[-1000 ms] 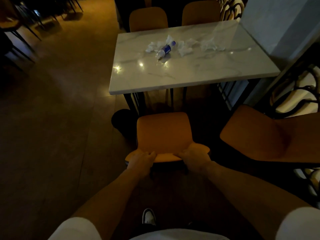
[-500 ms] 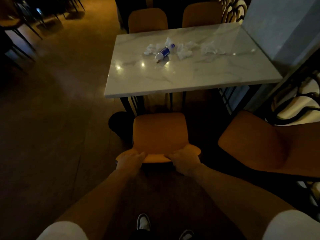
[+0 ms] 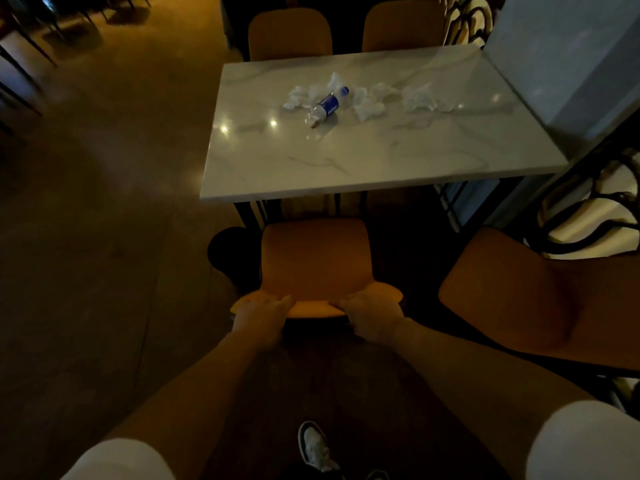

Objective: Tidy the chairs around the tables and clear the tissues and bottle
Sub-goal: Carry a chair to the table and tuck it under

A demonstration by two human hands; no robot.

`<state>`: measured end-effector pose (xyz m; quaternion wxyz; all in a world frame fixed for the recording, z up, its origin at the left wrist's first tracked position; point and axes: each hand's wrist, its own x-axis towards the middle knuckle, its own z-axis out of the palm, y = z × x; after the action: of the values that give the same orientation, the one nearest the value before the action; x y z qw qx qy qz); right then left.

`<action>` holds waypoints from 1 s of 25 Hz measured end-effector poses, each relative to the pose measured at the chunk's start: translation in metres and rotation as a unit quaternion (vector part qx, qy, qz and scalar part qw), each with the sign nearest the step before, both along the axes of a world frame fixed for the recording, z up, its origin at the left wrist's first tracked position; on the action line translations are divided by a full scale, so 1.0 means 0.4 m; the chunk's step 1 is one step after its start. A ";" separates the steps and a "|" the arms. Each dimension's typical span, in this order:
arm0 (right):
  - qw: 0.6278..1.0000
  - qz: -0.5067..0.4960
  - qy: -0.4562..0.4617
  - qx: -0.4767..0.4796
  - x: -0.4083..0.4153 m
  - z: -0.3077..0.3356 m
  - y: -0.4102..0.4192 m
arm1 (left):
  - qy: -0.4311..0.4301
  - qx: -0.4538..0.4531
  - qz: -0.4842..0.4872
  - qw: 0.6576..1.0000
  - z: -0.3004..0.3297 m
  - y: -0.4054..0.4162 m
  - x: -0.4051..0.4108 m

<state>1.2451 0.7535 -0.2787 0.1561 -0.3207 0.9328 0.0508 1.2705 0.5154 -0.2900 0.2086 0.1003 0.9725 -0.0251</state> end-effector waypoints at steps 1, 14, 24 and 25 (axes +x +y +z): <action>1.000 0.002 0.004 -0.001 -0.015 0.003 -0.005 | 0.003 0.003 -0.006 1.000 -0.001 -0.005 -0.015; 0.998 -0.052 0.004 -0.023 -0.134 0.009 -0.058 | 0.032 0.046 -0.030 0.998 0.013 -0.057 -0.141; 0.999 -0.036 -0.002 -0.037 -0.211 -0.037 -0.059 | 0.024 0.039 -0.027 0.999 0.016 -0.063 -0.203; 0.999 -0.033 0.001 -0.035 -0.216 -0.040 -0.058 | 0.020 0.039 -0.021 0.999 0.019 -0.062 -0.207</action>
<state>1.1586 0.7303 -0.2947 0.1457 -0.2950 0.9442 0.0131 1.1876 0.4906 -0.2826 0.1846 0.1277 0.9745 0.0062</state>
